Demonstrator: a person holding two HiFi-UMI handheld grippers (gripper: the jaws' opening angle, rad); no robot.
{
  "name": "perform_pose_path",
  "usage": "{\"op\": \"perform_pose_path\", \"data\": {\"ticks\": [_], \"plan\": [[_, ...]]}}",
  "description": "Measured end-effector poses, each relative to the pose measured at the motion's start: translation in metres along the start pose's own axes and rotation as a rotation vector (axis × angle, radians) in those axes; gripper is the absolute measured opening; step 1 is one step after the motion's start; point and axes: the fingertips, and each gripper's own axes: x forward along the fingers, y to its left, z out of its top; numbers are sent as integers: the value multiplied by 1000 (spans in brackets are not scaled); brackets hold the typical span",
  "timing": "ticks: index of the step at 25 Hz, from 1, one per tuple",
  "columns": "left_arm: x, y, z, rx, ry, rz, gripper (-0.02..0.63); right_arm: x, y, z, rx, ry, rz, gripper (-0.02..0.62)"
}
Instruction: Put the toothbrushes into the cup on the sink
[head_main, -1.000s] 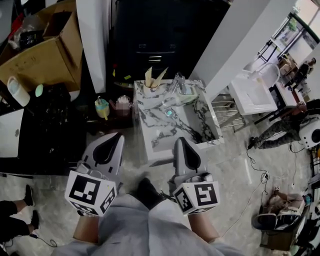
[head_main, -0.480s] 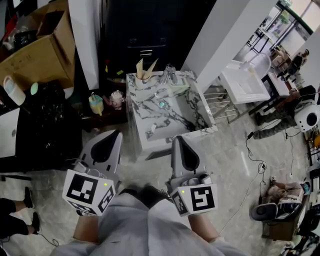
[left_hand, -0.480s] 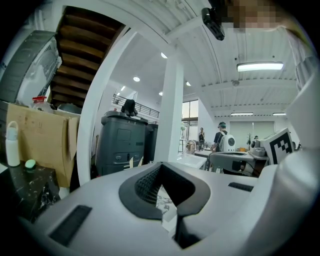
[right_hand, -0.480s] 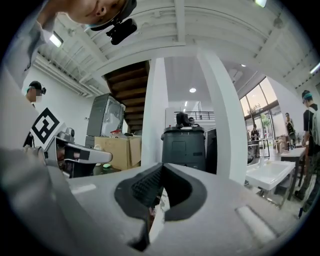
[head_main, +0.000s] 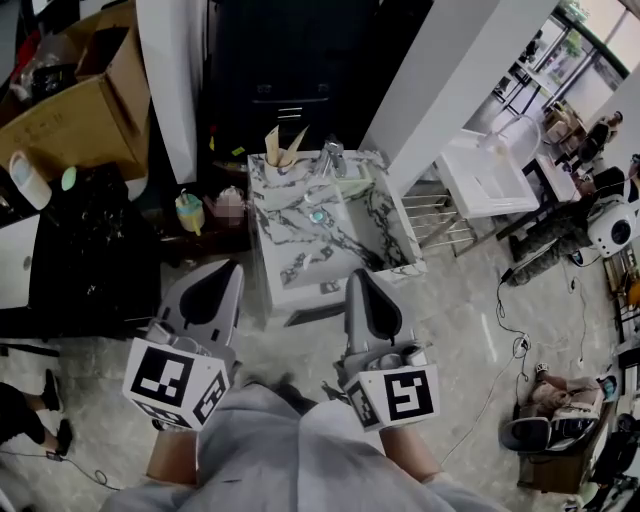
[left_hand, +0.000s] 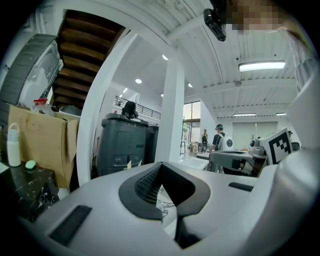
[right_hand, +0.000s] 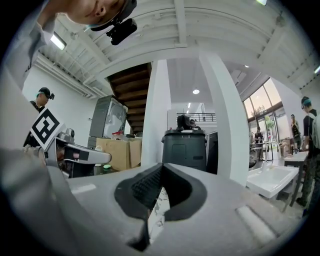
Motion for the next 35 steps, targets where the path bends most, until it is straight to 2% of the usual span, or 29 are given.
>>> {"op": "perform_pose_path", "data": {"ticks": [12, 24, 35], "plan": [[7, -24, 8, 15, -8, 0, 5, -6, -13, 5, 23, -9, 32, -3], [13, -37, 11, 22, -14, -8, 5, -13, -28, 7, 27, -27, 16, -2], [16, -41, 7, 17, -1, -14, 5, -10, -24, 2, 27, 4, 40, -3]]}}
